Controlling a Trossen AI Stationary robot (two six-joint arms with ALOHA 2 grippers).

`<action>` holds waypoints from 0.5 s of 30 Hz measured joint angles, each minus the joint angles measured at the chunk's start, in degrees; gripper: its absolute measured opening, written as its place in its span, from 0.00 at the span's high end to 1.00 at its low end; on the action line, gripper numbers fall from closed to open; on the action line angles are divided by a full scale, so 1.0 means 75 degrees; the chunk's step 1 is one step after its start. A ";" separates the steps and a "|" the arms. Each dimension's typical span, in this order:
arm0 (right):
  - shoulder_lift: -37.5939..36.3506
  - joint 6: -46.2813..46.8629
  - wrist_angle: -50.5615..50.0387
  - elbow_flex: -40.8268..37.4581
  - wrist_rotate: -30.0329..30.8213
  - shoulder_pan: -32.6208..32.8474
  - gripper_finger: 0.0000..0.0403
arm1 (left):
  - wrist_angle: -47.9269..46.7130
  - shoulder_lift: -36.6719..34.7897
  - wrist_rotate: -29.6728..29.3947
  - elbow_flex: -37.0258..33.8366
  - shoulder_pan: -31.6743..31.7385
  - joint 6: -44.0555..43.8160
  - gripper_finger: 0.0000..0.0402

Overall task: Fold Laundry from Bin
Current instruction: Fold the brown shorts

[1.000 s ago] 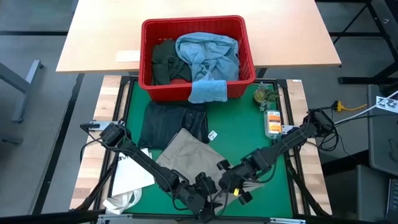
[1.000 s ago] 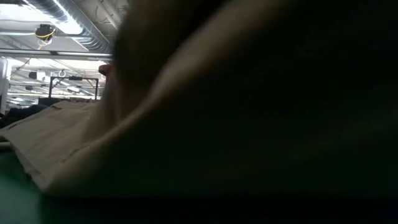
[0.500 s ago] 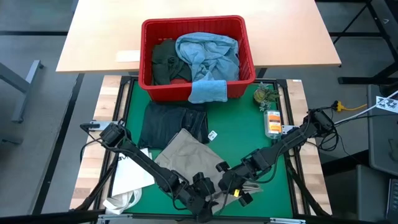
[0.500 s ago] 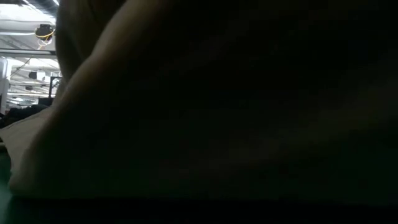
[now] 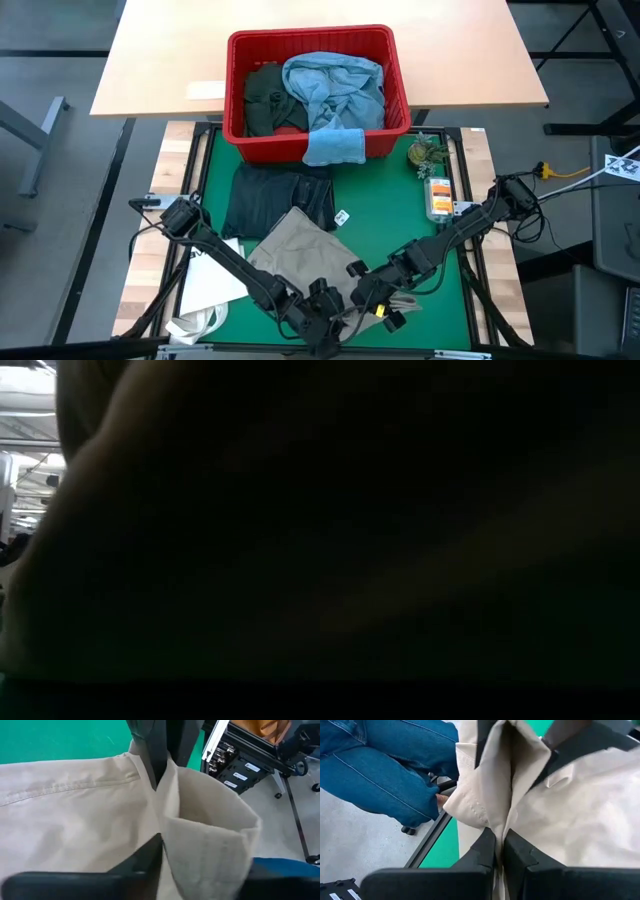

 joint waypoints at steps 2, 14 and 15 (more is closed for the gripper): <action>0.0000 0.0000 0.0000 0.0000 0.0000 0.0000 0.95 | -0.0003 0.0000 0.0000 0.0000 -0.0006 -0.0003 0.83; 0.0000 0.0003 0.0140 -0.0003 -0.0143 0.0000 0.92 | 0.0000 0.0000 -0.0009 0.0000 -0.0039 0.0003 0.99; 0.0000 0.0014 0.0140 -0.0003 -0.0143 0.0000 0.89 | 0.0000 0.0000 -0.0009 0.0000 -0.0038 0.0003 0.99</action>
